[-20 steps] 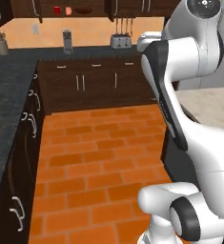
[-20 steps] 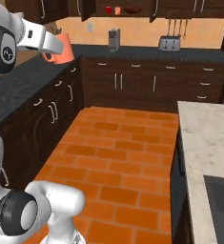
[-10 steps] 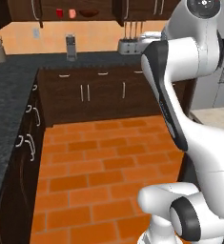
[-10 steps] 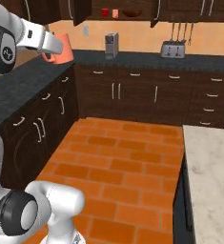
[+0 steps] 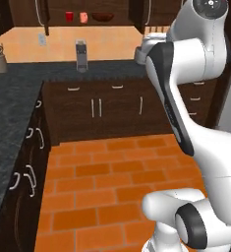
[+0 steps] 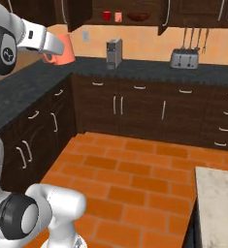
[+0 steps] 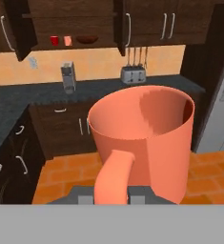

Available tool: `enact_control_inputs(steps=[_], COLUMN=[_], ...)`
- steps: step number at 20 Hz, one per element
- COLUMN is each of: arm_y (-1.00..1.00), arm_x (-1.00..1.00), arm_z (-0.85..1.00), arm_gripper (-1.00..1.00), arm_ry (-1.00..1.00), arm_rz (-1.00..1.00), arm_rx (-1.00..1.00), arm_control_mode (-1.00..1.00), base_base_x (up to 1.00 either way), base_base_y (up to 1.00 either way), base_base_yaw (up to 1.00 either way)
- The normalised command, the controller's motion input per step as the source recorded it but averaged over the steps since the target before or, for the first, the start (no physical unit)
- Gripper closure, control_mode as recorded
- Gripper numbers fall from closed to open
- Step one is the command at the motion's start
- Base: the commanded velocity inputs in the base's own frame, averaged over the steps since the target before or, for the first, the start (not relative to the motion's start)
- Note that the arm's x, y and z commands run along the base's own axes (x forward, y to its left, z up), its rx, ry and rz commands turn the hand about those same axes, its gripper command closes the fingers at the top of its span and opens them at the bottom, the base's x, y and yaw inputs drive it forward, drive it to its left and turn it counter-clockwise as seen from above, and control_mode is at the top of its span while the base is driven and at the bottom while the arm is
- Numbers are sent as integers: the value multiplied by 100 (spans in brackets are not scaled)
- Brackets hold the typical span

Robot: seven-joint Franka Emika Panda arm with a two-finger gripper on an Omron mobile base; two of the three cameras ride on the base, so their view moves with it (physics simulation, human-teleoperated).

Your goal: Gather all objects into one cabinet and sort the glasses and bowls to opposite sides.

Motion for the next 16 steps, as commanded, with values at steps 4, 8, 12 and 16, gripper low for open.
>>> enact_control_inputs(steps=[4,8,12,16], arm_y=[0,0,0,0], arm_x=[0,0,0,0], arm_z=[0,0,0,0], arm_gripper=[100,100,100,100], arm_ry=[0,0,0,0], arm_rz=[0,0,0,0], arm_rx=[0,0,0,0], arm_control_mode=[100,100,100,100], base_base_x=[100,100,100,100], base_base_y=[12,25,21,19], base_base_yaw=[0,0,0,7])
